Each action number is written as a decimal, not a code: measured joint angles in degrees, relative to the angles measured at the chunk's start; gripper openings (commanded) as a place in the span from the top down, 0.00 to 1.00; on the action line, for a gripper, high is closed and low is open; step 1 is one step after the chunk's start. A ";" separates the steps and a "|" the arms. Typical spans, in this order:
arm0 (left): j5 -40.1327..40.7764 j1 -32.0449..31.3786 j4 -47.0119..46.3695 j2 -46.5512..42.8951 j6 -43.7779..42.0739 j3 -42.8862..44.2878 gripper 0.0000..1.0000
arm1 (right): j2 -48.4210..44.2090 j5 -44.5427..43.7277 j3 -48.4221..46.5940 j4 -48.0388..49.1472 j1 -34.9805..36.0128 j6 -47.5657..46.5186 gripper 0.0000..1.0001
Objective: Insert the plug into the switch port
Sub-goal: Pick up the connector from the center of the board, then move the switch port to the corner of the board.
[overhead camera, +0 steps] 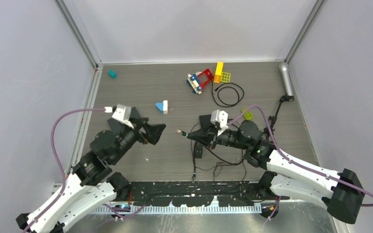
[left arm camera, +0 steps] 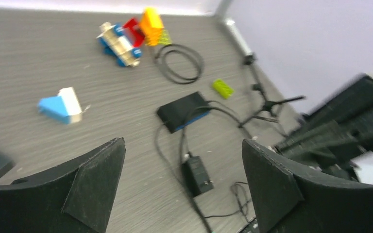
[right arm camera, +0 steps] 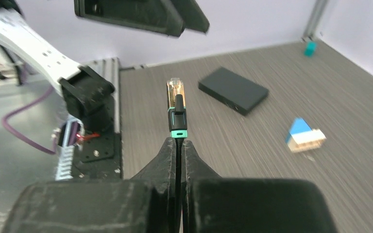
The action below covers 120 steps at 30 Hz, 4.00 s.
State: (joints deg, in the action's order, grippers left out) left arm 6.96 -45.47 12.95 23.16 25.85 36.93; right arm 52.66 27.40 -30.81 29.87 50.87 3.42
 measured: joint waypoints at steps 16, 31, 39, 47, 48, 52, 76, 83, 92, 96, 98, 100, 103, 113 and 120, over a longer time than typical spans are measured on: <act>23.69 32.54 15.98 42.18 2.86 15.50 0.03 | 1.97 -6.78 -0.66 -14.95 0.00 1.16 1.00; 23.30 54.99 14.99 72.04 13.62 28.65 0.00 | 4.59 -9.99 -0.81 -15.72 0.00 11.50 1.00; 21.94 56.52 15.54 77.81 17.42 29.66 0.00 | 1.25 -10.58 0.22 -15.91 0.00 11.82 1.00; 20.48 56.50 15.93 77.96 19.34 26.23 0.01 | 0.68 -10.64 0.83 -16.48 0.00 11.82 1.00; 20.15 56.41 15.41 77.79 19.19 25.64 0.02 | 0.68 -10.62 0.83 -16.48 0.00 11.82 1.00; 19.50 55.12 13.90 76.41 18.88 23.37 0.01 | 0.55 -10.62 0.87 -16.63 0.00 11.98 1.00; 3.37 30.16 8.04 83.67 -3.48 30.88 0.02 | -1.86 -10.84 2.54 -17.73 0.00 12.46 1.00; -6.19 27.74 6.58 82.42 -12.26 29.77 0.05 | -3.45 -11.06 3.26 -18.12 0.00 12.66 0.99; -16.11 22.18 6.49 81.70 -21.62 29.09 0.10 | -4.79 -12.02 3.72 -18.84 0.00 12.79 1.00; -18.93 19.12 6.82 81.68 -23.65 29.16 0.09 | -7.13 -14.43 4.50 -19.43 0.00 13.16 1.00; -19.08 18.18 6.29 81.24 -23.52 28.63 0.08 | -8.74 -16.44 5.01 -19.85 0.00 13.51 1.00; -18.88 17.90 5.46 79.78 -22.62 27.17 0.06 | -10.80 -18.91 5.55 -20.50 0.00 13.77 0.99; -17.94 17.77 2.89 75.12 -18.78 24.13 0.00 | -14.10 -22.97 6.03 -21.62 0.00 14.43 1.00; -11.30 11.54 -11.54 67.14 -1.49 22.53 0.76 | -26.29 -36.87 7.06 -26.69 -0.07 16.28 1.00; -2.21 4.50 -11.82 75.45 12.48 23.23 1.00 | -28.39 -41.20 7.06 -30.12 -0.09 17.14 0.99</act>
State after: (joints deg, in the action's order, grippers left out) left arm 4.75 -40.97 1.13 98.61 38.33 60.16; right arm 24.27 -13.80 -23.75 -0.25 50.78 20.56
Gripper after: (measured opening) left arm 0.009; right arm 0.043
